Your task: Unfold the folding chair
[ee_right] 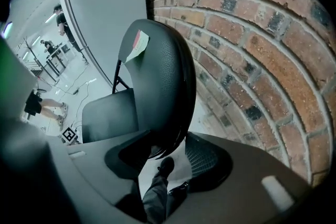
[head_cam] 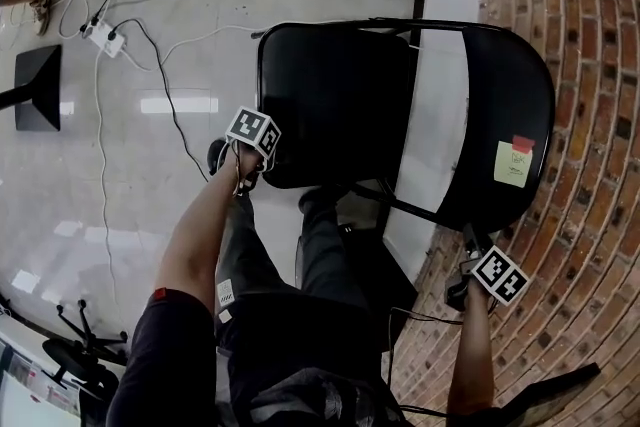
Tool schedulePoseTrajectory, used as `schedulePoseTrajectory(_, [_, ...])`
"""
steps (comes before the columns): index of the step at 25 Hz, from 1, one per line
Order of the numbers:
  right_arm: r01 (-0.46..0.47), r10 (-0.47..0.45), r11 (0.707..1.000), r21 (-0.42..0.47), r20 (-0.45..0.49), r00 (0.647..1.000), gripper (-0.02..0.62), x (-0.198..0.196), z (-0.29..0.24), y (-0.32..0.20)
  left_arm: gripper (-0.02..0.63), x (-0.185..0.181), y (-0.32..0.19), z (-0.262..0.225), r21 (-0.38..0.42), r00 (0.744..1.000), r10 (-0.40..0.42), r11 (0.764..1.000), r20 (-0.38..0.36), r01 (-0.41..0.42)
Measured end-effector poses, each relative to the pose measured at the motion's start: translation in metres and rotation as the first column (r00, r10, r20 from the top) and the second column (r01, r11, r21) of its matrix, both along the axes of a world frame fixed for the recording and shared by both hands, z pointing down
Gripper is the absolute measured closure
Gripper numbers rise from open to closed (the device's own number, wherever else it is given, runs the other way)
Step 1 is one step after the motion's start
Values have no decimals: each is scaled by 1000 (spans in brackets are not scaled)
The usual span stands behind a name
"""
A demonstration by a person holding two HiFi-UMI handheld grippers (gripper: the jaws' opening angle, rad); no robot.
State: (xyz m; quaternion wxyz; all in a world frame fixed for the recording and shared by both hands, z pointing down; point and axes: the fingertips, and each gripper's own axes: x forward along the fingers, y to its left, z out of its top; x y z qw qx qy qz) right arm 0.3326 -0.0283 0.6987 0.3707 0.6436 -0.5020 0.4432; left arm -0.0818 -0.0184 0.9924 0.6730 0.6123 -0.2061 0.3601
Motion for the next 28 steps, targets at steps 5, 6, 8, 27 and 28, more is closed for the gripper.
schedulePoseTrajectory(5, [50,-45,998,-43,110,993,393,-31,6,3,174,-18,3,16,-14,1000,4,1000,18,-3])
schedulePoseTrajectory(6, [79,-72,996,-45,133,989,396,-39,6,4,172,-23,4,20,-15,1000,2,1000,26,-2])
schedulePoseTrajectory(8, [131,-121,990,-51,164,979,402,-56,8,7,170,-34,8,28,-14,999,-4,1000,45,5])
schedulePoseTrajectory(27, [97,-85,992,-79,144,986,399,-63,17,11,163,-44,12,29,38,999,-20,999,40,19])
schedulePoseTrajectory(28, [95,-83,992,-79,142,986,399,-63,16,12,163,-45,14,26,32,999,-18,999,41,17])
